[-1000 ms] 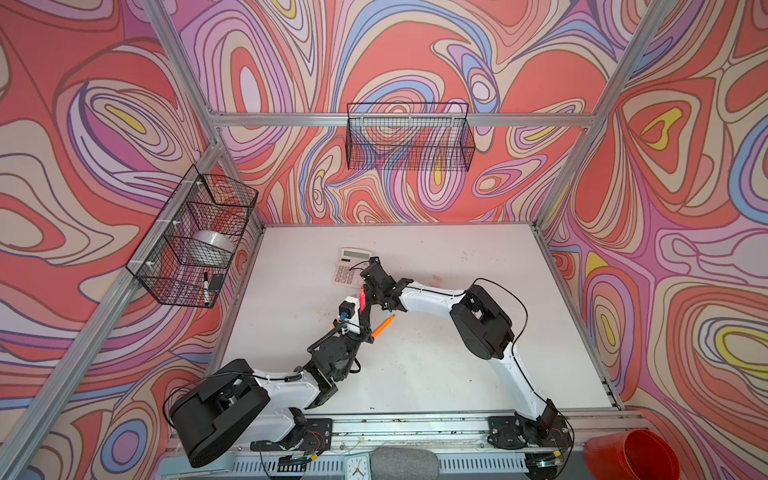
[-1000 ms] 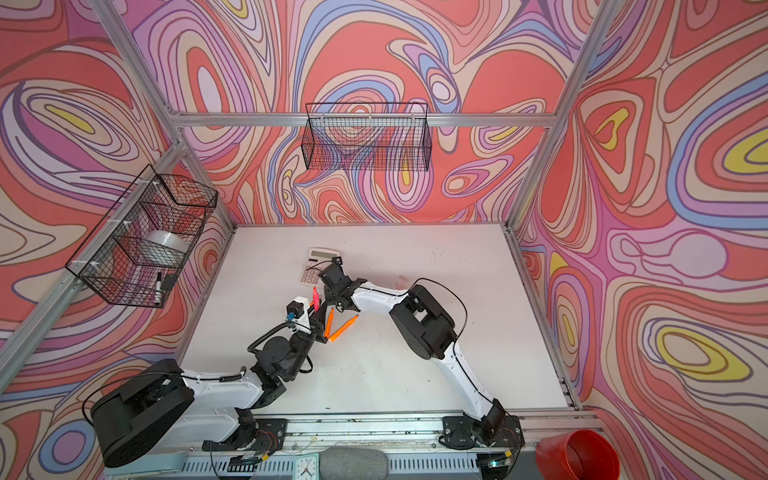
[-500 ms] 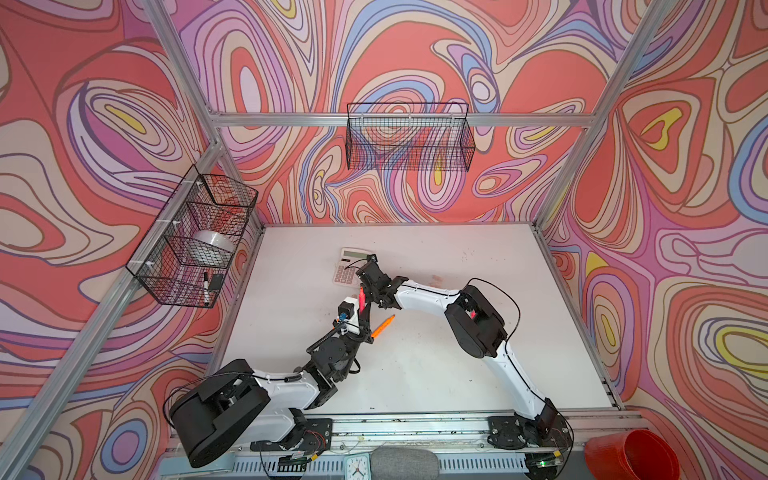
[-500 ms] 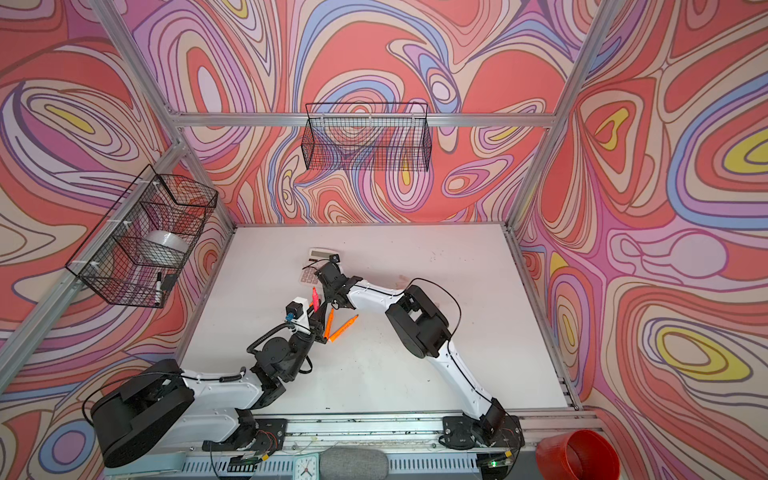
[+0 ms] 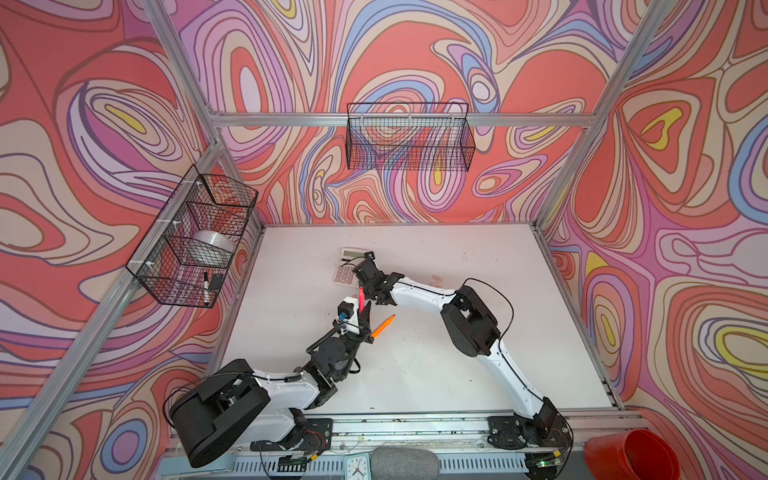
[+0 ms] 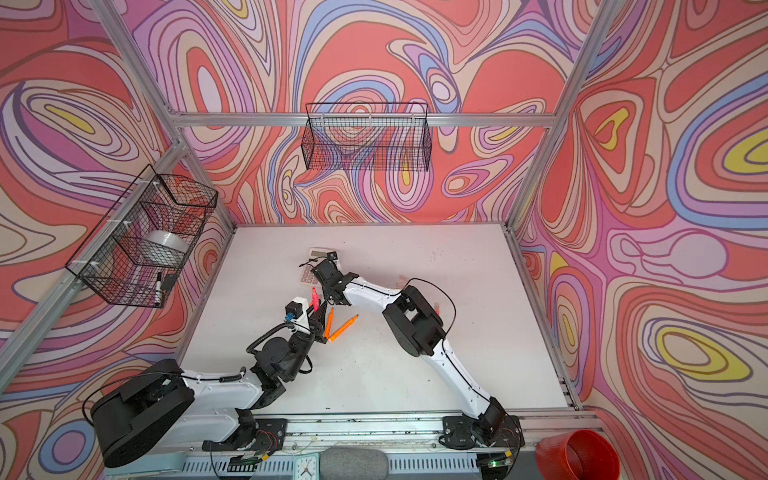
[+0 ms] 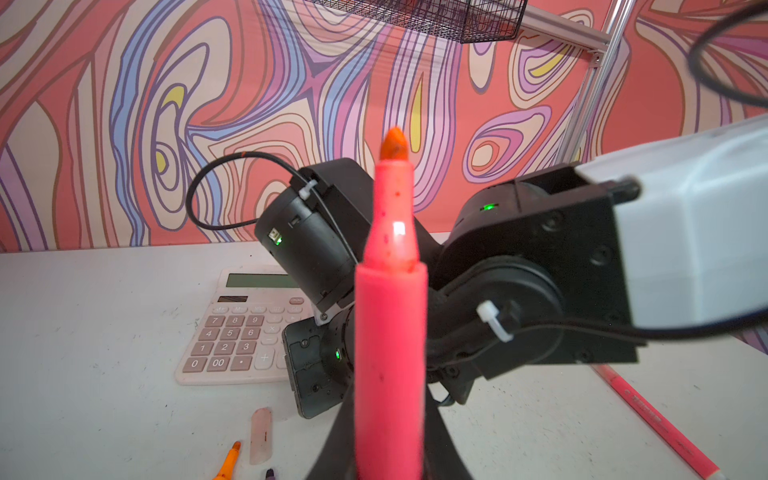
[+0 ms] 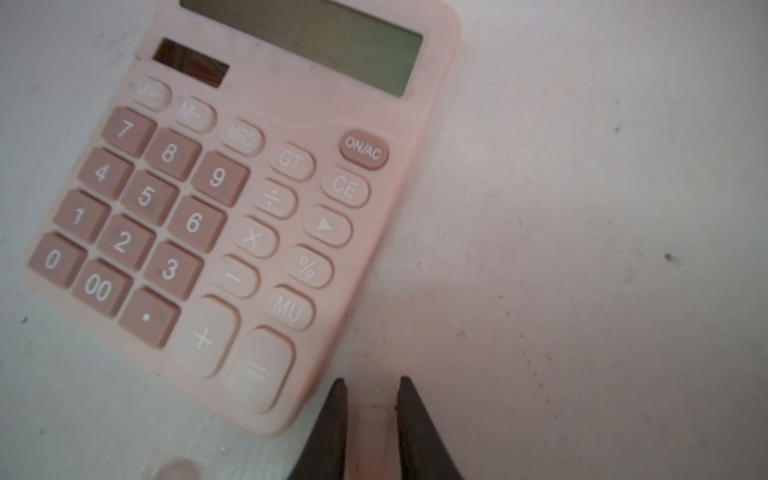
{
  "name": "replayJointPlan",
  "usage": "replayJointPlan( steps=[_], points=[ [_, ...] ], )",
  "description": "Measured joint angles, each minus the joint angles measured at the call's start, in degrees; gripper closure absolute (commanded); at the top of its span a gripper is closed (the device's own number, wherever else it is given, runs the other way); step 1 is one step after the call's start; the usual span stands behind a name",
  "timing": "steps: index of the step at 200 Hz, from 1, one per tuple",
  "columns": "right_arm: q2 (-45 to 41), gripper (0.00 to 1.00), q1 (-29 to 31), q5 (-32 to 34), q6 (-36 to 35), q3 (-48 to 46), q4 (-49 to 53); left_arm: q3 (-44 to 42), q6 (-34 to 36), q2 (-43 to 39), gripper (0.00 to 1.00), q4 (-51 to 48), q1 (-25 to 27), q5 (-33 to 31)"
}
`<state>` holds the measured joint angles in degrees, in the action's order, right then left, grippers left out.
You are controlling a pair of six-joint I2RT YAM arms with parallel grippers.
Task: Insert the pens into the pen caps
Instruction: 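Close the right gripper on the translucent pink cap, then lift the cap with the right gripper and carry it over the marker tip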
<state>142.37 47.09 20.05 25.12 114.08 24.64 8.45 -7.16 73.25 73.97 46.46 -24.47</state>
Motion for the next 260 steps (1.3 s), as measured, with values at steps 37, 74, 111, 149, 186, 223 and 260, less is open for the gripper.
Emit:
replayJointPlan(
  steps=[37,74,111,149,186,223,260],
  points=[
    [0.59,0.87,0.02,0.09,-0.5,1.42,1.55,0.0,-0.04,-0.02,1.0,0.0,0.0,0.0],
    [0.48,0.97,-0.02,0.02,-0.96,1.22,1.49,0.0,-0.11,-0.04,1.0,0.0,0.0,0.04],
    [-5.07,0.99,-0.74,-1.53,-0.63,-7.8,-1.44,0.04,0.66,-0.26,1.0,-0.5,0.0,2.38],
    [-16.37,1.0,-2.89,-3.3,-0.39,-22.01,-1.03,1.97,1.01,-2.82,1.0,-4.76,0.0,8.31],
    [-36.11,1.0,-4.68,-3.41,0.04,-35.74,-4.37,3.37,-2.95,-5.84,1.0,-8.44,0.04,10.54],
    [-60.92,1.0,-4.74,-5.16,-0.37,-51.54,-17.05,6.93,-6.64,-7.5,1.0,-15.06,0.04,14.67],
    [-77.96,1.0,-4.76,-11.52,-2.99,-67.93,-33.64,5.6,-6.82,-3.3,1.0,-8.9,0.04,21.92]
  ],
)
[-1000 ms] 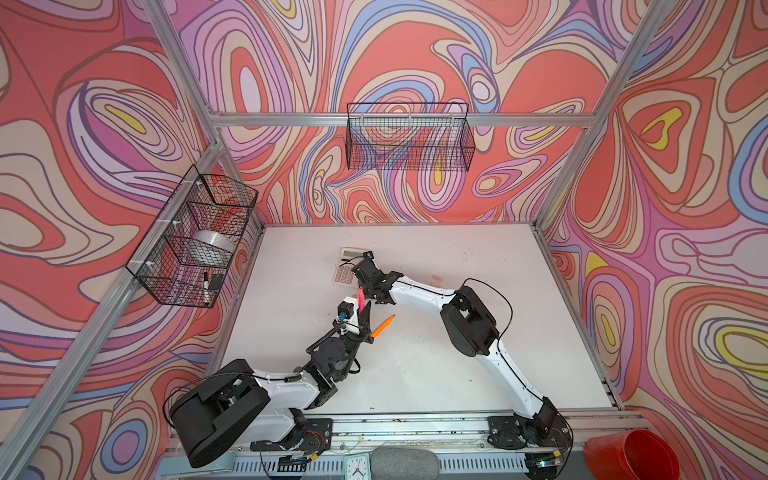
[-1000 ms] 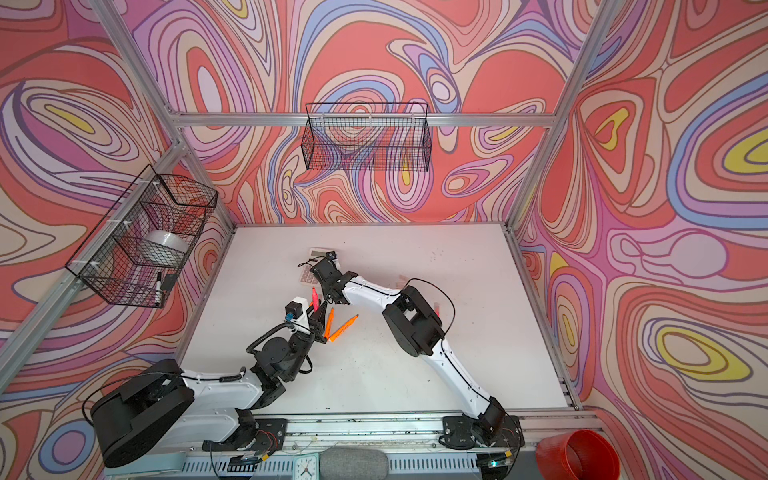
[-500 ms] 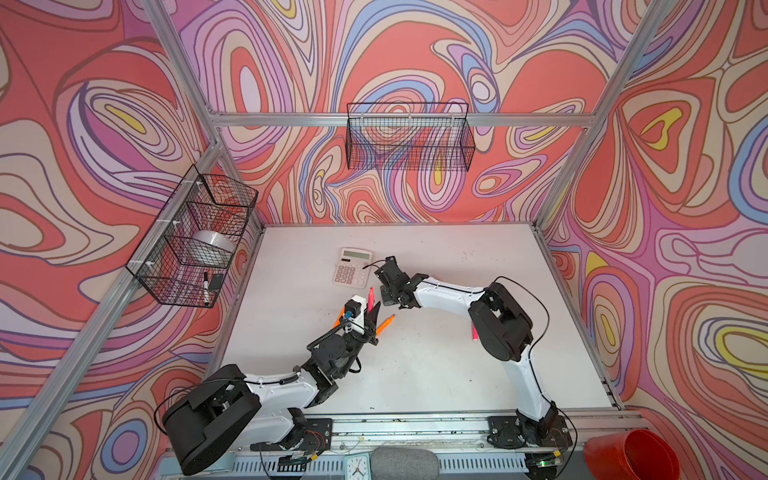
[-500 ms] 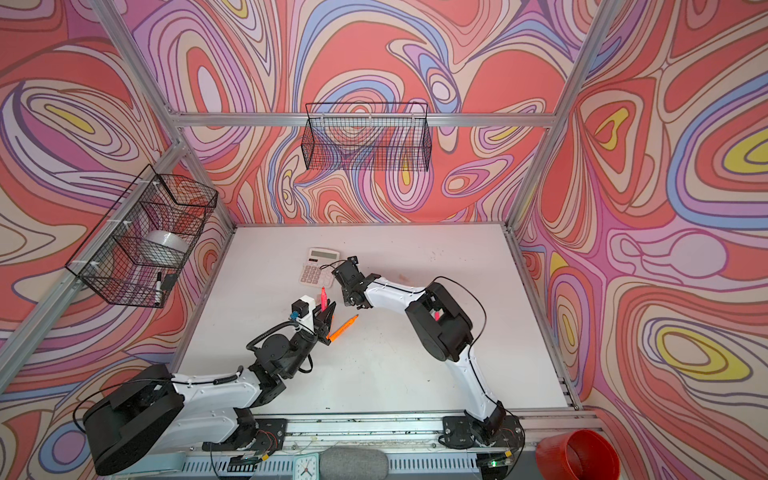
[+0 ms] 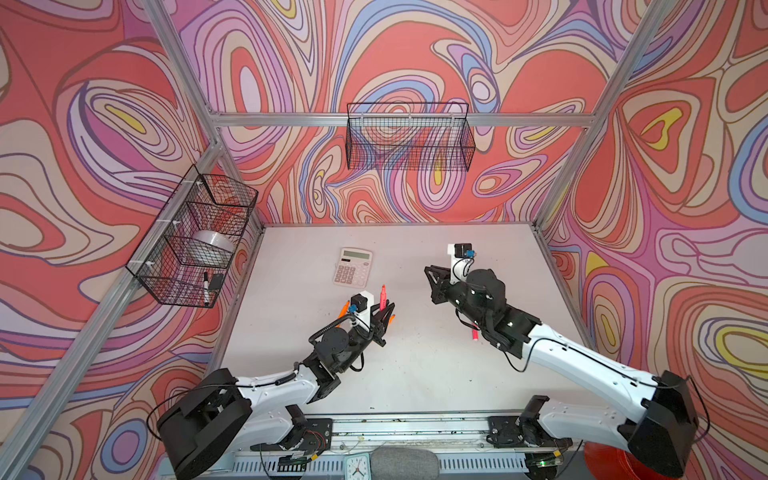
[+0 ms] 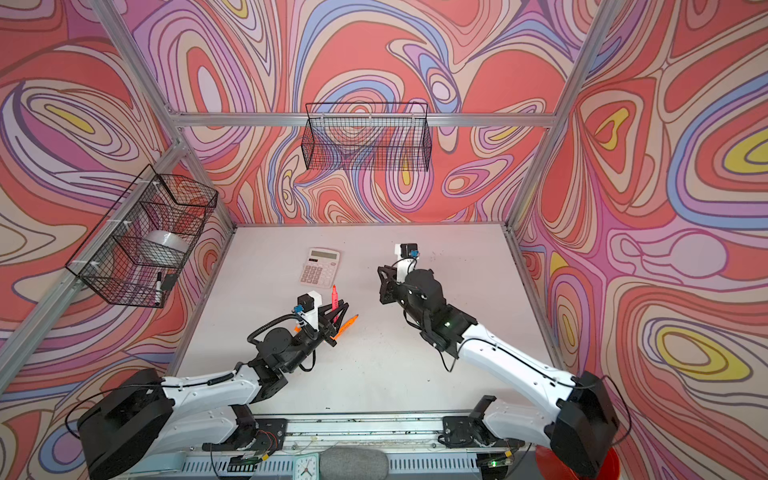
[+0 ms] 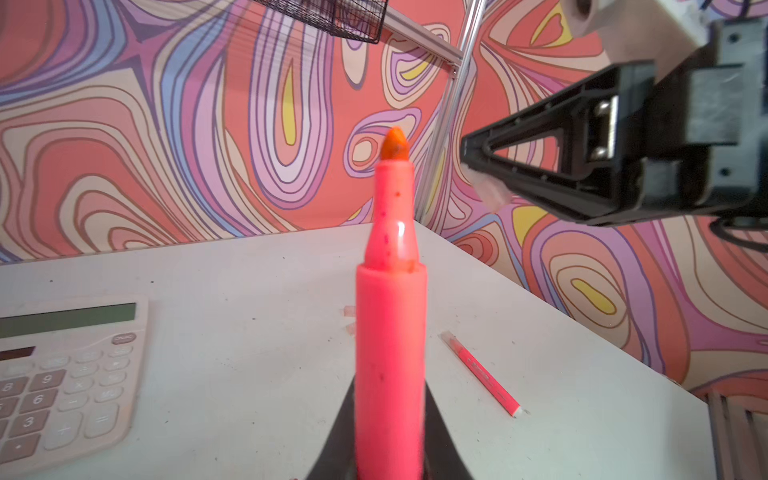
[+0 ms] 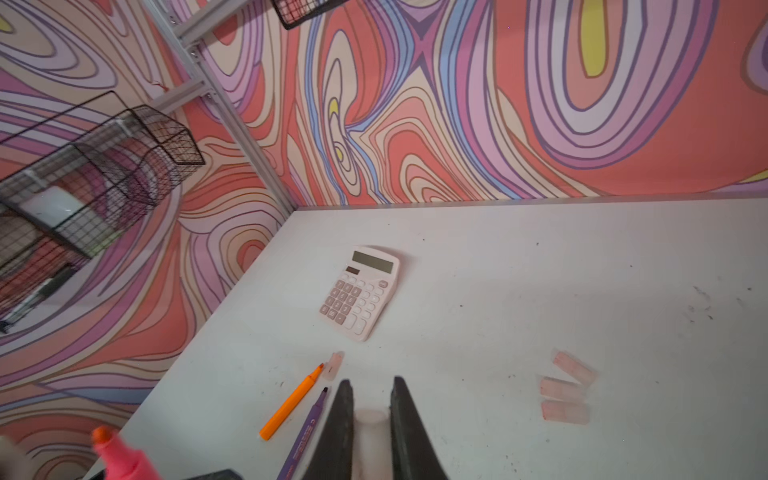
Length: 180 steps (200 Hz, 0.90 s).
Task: Insert the pens into the pen caps
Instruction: 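Lift the cap with the right gripper and carry it over the marker tip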
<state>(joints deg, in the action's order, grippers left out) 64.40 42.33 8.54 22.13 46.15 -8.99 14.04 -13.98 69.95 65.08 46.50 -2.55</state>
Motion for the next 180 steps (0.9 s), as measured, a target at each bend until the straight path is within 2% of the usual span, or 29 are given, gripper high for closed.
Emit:
replayJointPlan(
  steps=[33,53,76,102,123,180],
  points=[
    [-4.79,1.0,0.02,-5.55,-1.36,-6.91,-9.55,-0.9,1.18,6.29,1.0,4.7,0.0,7.65],
    [-5.31,1.0,0.02,-8.87,-1.53,-8.57,-15.56,-0.79,1.36,7.23,1.0,6.23,0.0,11.5],
    [-3.78,1.0,0.02,-15.76,-1.53,-9.27,-22.36,-0.28,1.31,7.45,1.0,7.1,0.0,14.69],
    [1.2,1.0,0.02,-25.46,-0.76,-8.74,-28.81,0.44,1.31,7.45,1.0,7.19,0.0,16.57],
    [4.15,1.0,0.04,-30.36,0.44,-8.83,-33.16,0.76,1.31,7.63,1.0,7.21,0.0,17.62],
    [5.42,1.0,0.13,-34.99,3.06,-10.47,-42.95,0.79,1.29,7.82,1.0,8.17,0.0,18.88]
  ],
)
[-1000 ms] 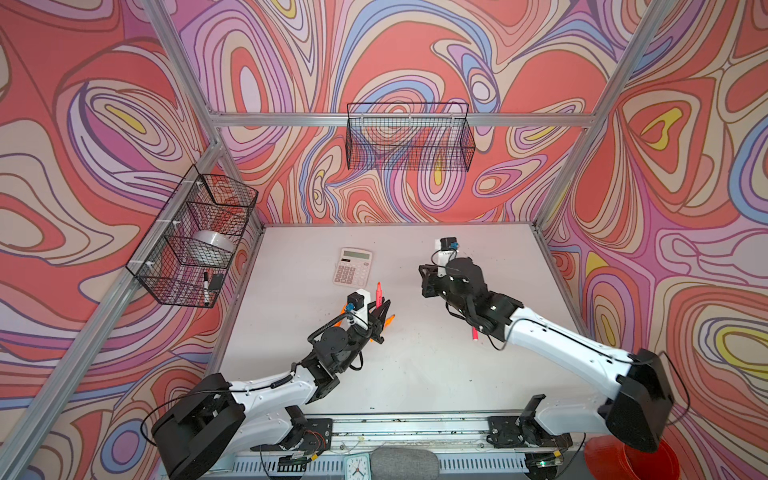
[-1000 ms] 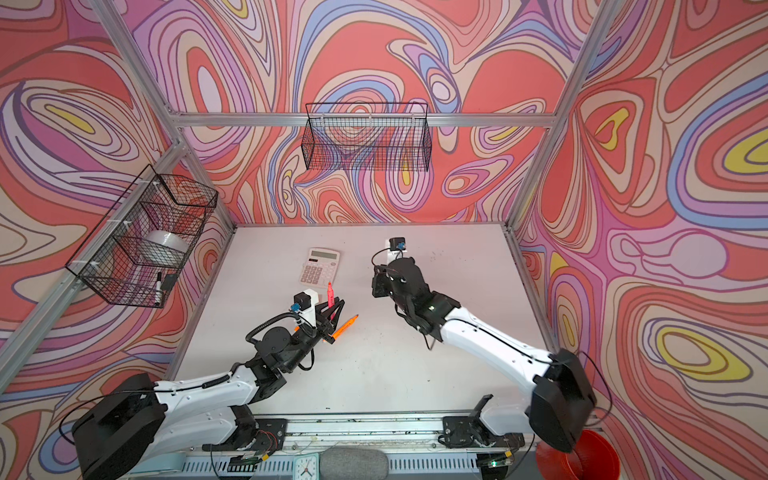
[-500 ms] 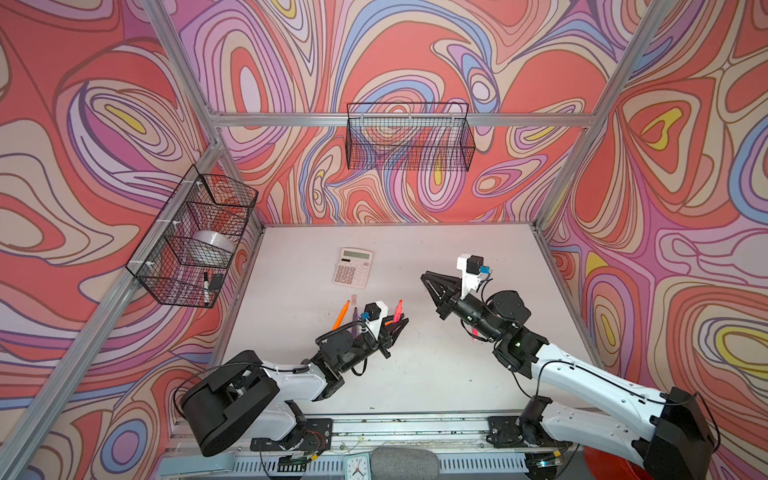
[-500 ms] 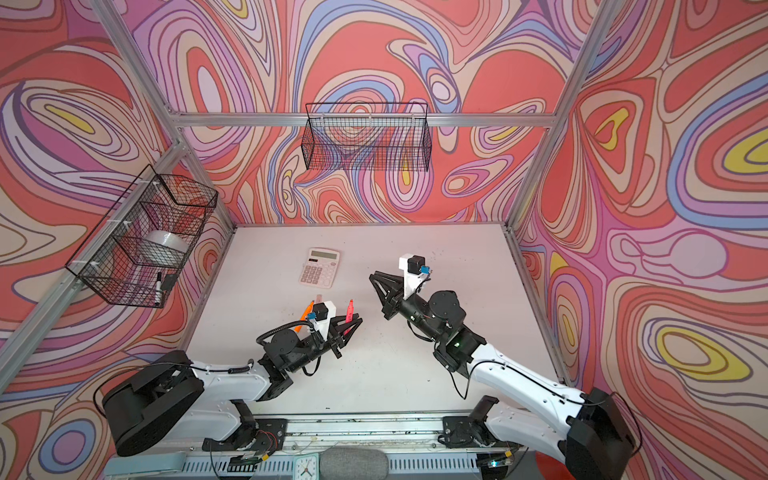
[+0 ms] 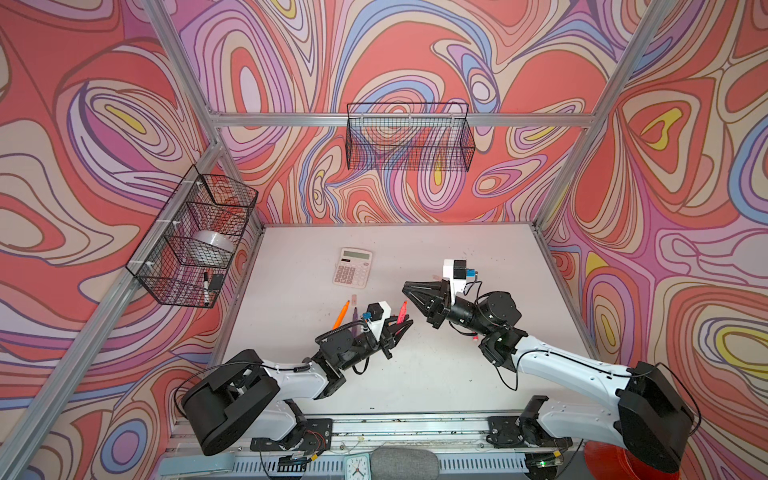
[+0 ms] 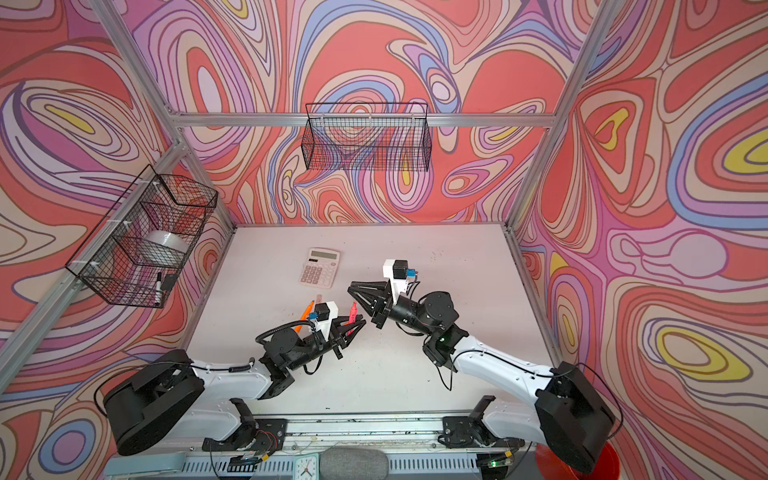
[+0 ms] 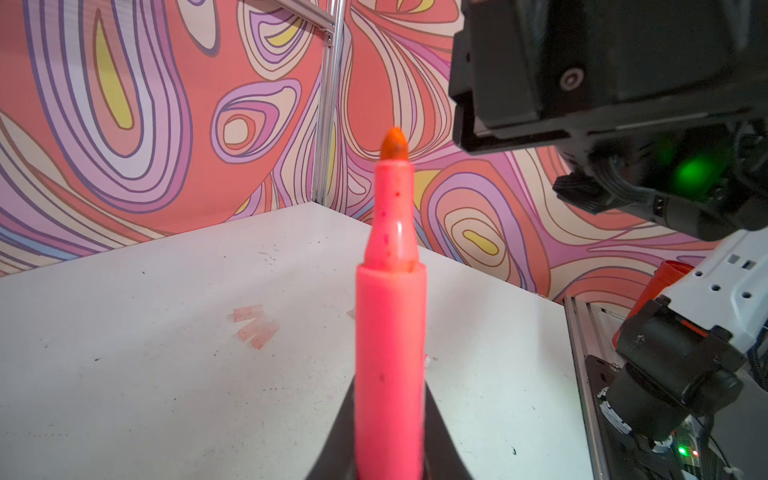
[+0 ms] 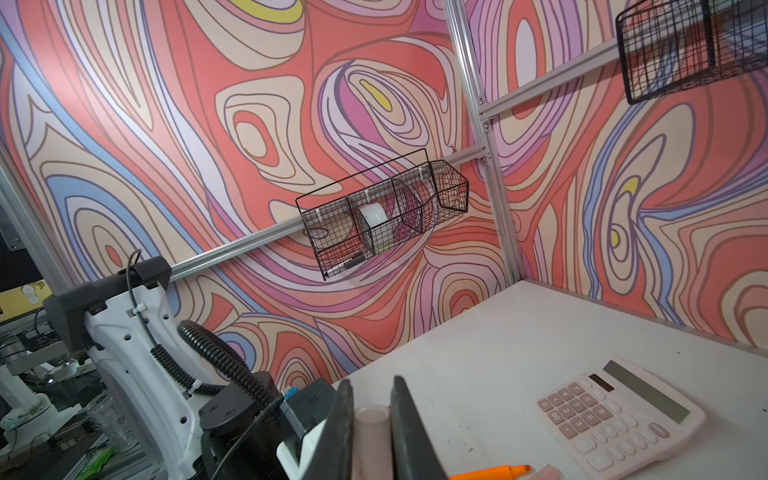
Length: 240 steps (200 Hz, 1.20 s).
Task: Insert the pens into the pen caps
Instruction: 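Lift the cap with the right gripper and carry it over the marker tip, then lower the cap onto the marker tip held by the left gripper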
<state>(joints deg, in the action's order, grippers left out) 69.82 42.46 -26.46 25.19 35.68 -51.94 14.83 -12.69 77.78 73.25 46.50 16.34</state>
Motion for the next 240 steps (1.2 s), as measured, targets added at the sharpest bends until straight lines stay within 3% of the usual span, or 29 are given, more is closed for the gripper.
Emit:
replayJointPlan(
  steps=[51,240],
  points=[
    [3.28,1.0,0.72,0.11,1.92,-1.2,-5.29,0.0,-0.2,-0.02,1.0,0.31,0.0,0.59],
    [7.37,1.0,0.76,1.57,2.58,-1.22,-8.15,-0.31,-1.11,-2.27,1.0,0.31,0.0,0.0]
  ],
)
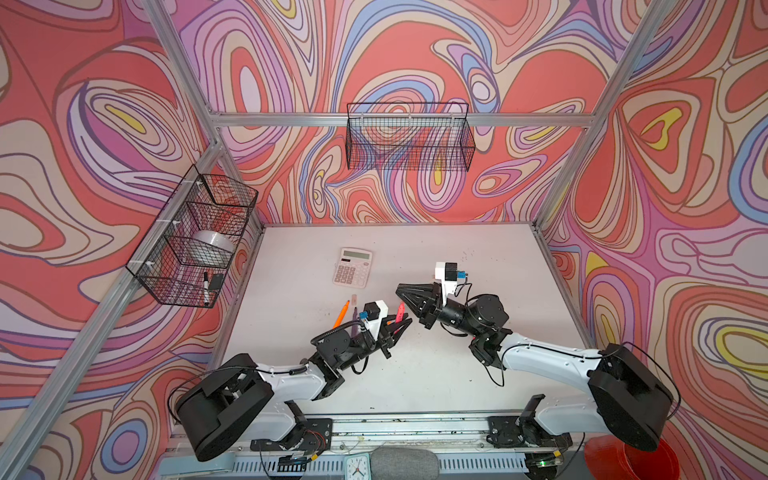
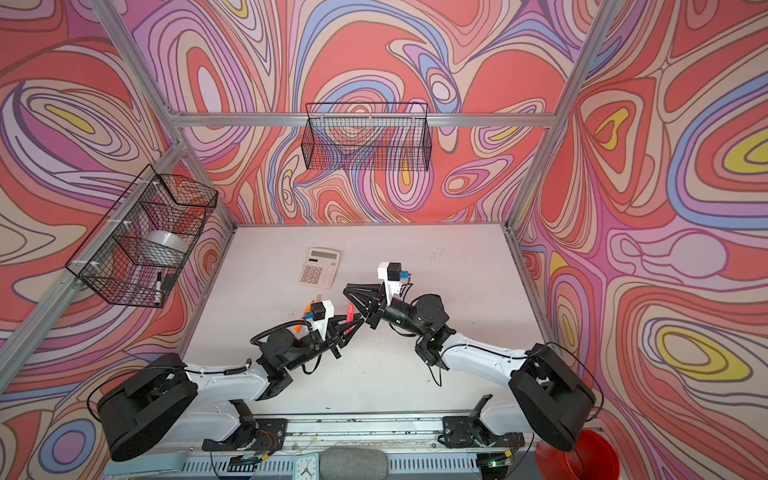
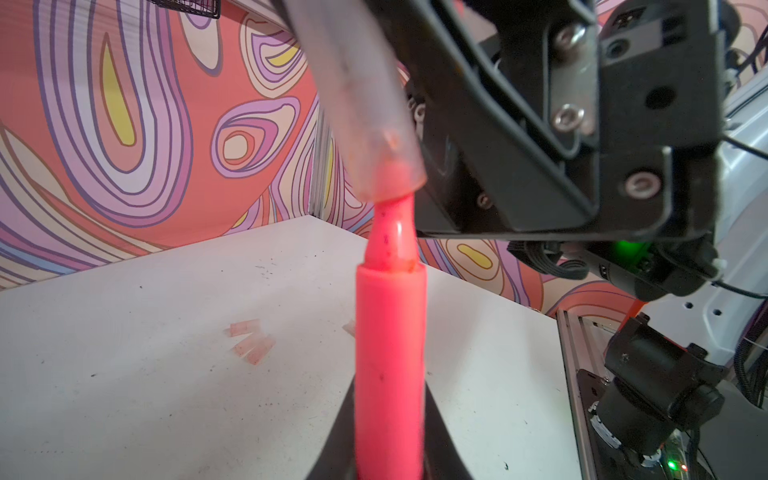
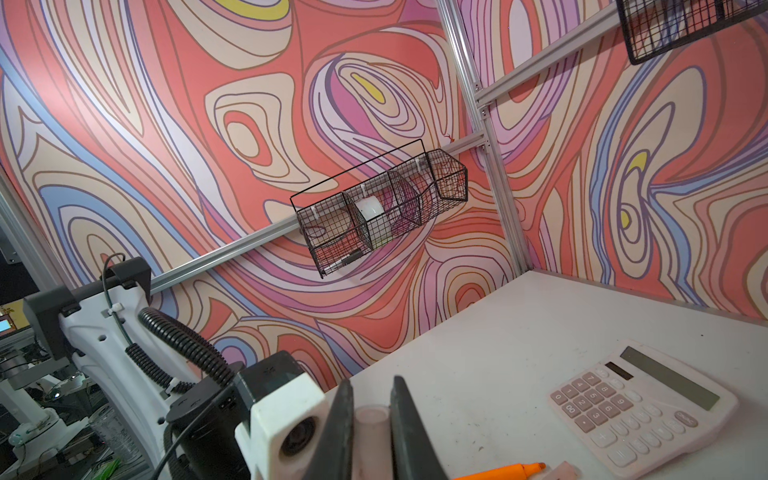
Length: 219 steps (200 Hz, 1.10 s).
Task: Insert the pens into the pen caps
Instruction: 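Lower the cap onto the marker tip held by the left gripper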
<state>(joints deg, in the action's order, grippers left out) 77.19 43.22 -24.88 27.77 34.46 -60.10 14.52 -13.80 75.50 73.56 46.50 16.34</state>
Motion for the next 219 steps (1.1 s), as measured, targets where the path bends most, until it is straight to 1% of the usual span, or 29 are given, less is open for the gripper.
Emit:
replayJointPlan(
  steps=[64,75,76,79,85,99,101,108,144,153,187,219],
  points=[
    [2.8,1.0,1.14,0.26,0.79,-0.07,-3.41,-2.05,-0.92,-2.23,1.0,-0.39,0.07,-3.72],
    [3.39,0.88,1.55,0.55,0.74,0.09,-3.78,-2.51,-0.92,-2.71,1.0,-0.55,0.07,-4.02],
    [3.5,0.88,1.64,0.63,0.7,0.11,-3.85,-2.51,-0.92,-2.71,1.0,-0.55,0.07,-4.02],
    [3.61,0.81,1.75,0.7,0.68,0.13,-3.93,-2.67,-0.92,-2.84,1.0,-0.55,0.07,-4.17],
    [3.82,0.73,1.97,0.94,0.59,0.15,-4.17,-2.86,-0.92,-3.08,1.0,-0.66,0.07,-4.31],
    [4.26,0.61,2.69,1.4,0.31,0.15,-4.46,-3.08,-0.9,-3.37,1.0,-0.66,0.07,-4.55],
    [4.31,0.58,2.73,1.44,0.46,0.13,-4.35,-3.06,-0.87,-3.41,1.0,-0.59,0.07,-4.59],
    [4.48,0.54,3.23,1.51,0.37,0.0,-3.85,-3.06,-0.85,-3.58,1.0,-0.24,0.04,-4.74],
    [4.33,0.4,4.11,2.45,-0.11,-2.01,-2.4,-3.06,-0.79,-4.07,1.0,0.39,0.04,-4.92],
    [3.93,0.35,4.11,2.95,-0.22,-2.69,-2.12,-3.06,-0.7,-4.07,1.0,0.42,0.04,-4.83],
    [0.28,0.31,4.11,4.63,-1.92,-3.85,0.15,-3.04,0.46,-3.96,1.0,0.44,0.04,-4.42],
    [-6.05,0.27,4.11,5.16,-4.57,-3.74,4.24,-2.75,2.62,-2.25,1.0,0.46,0.07,-3.21]
  ],
)
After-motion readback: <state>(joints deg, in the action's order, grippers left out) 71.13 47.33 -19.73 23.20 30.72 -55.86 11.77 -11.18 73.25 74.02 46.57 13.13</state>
